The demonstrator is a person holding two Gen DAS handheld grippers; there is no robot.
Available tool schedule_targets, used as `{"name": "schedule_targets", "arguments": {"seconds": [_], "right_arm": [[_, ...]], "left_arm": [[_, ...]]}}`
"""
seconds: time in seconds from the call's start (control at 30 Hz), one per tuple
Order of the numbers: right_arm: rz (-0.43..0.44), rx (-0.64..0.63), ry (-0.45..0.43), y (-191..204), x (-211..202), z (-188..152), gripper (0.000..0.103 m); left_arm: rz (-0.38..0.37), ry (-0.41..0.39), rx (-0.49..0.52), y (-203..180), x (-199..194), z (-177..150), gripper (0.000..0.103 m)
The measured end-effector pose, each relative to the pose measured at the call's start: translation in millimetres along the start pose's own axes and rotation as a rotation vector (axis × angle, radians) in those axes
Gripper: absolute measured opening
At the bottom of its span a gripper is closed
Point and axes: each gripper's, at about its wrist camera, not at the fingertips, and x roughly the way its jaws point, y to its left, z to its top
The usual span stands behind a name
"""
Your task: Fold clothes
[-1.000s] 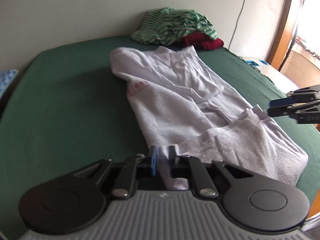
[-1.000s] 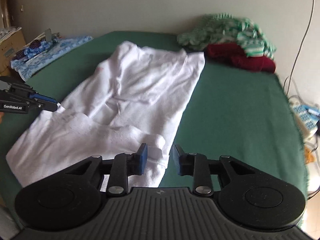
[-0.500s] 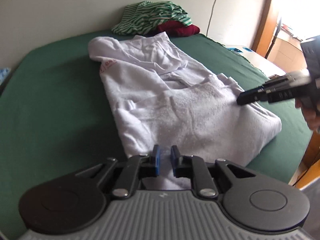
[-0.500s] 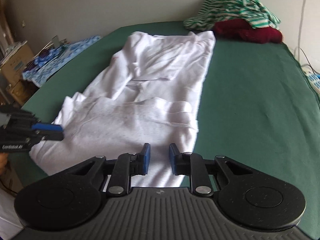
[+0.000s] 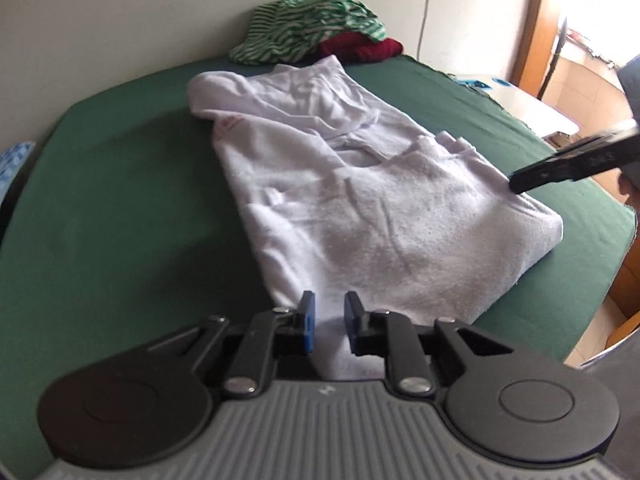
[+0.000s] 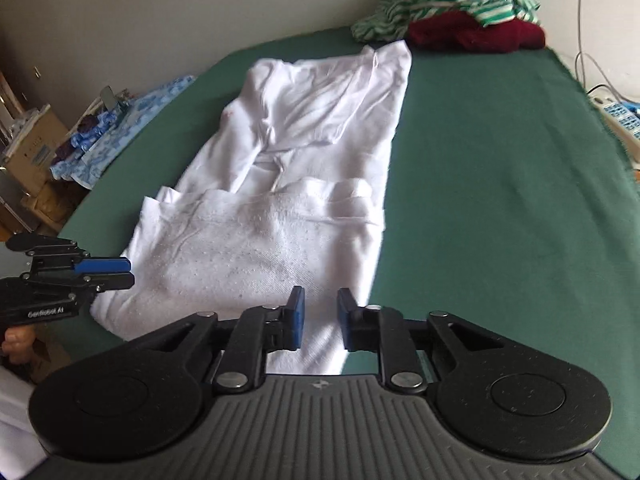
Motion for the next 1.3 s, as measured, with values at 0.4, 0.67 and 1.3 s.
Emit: {"name": "schedule_targets", "arguments": {"seconds": [0.4, 0.67, 1.3], "right_arm": [[-0.015, -0.167, 0.061, 23.8, -19.4, -48.4, 0.037], [-0.042, -0.244, -0.041, 31.7, -2.0, -52.9, 0.026], [0.189, -0.19, 0.15, 32.4, -55.5, -51.9, 0.007]], "left_arm": [[-0.038, 0.056, -0.06, -9.9, -20.1, -34.0, 0.039], [-0.025, -0.008, 0.035, -17.7, -7.1, -34.7, 0.02], [-0.212, 0.03, -0.166, -9.4, -86.0, -36.2, 0.005]]}}
